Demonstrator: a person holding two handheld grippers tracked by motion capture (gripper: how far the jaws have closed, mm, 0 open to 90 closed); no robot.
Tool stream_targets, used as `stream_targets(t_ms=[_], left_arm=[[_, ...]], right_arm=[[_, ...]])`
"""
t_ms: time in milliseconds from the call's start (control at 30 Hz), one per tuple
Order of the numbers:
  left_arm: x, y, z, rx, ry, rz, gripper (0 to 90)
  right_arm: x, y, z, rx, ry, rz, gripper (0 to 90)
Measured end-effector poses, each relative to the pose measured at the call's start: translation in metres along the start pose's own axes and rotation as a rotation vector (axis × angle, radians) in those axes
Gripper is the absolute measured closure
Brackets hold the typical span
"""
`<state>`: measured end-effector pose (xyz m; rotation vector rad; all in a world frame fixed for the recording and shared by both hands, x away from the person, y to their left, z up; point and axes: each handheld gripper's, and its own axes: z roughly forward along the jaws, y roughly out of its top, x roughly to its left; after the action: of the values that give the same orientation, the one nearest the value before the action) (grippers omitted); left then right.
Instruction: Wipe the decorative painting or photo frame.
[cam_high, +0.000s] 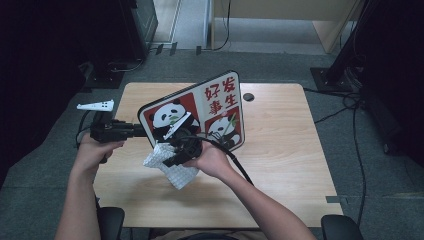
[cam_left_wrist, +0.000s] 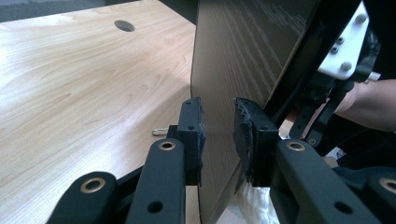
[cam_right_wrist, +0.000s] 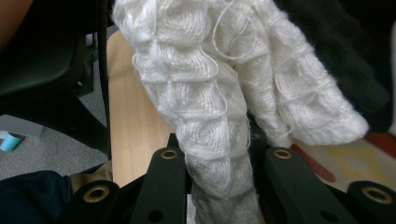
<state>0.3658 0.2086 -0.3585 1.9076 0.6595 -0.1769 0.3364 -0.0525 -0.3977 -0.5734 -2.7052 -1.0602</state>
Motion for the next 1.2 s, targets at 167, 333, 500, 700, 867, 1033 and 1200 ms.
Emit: stream_targets(t_ms=[167,333,500,700,867,1033,1200], left_arm=[[0.000,0.000,0.000,-0.001,0.003,-0.001,72.1],[0.000,0.000,0.000,0.000,0.005,-0.004,72.0],[0.001,0.000,0.000,0.000,0.003,-0.004,71.6],[0.001,0.000,0.000,0.000,0.003,-0.005,71.5],[0.001,-0.001,0.000,0.003,0.003,-0.005,71.3],[0.002,-0.001,0.001,0.002,0.002,-0.011,70.7],[0.002,-0.002,0.001,0.007,-0.002,-0.011,70.1]], right_arm=[[0.000,-0.005,0.005,0.011,-0.004,-0.010,77.1],[-0.001,-0.012,0.012,0.021,0.002,0.000,77.2],[-0.002,-0.019,0.018,0.018,0.000,-0.019,77.2],[-0.005,-0.031,0.027,0.035,0.006,-0.020,77.2],[-0.006,-0.039,0.034,0.026,0.006,-0.016,77.2],[-0.007,-0.047,0.041,0.029,0.014,-0.007,77.1],[-0.007,-0.056,0.049,0.053,0.010,-0.004,76.8]])
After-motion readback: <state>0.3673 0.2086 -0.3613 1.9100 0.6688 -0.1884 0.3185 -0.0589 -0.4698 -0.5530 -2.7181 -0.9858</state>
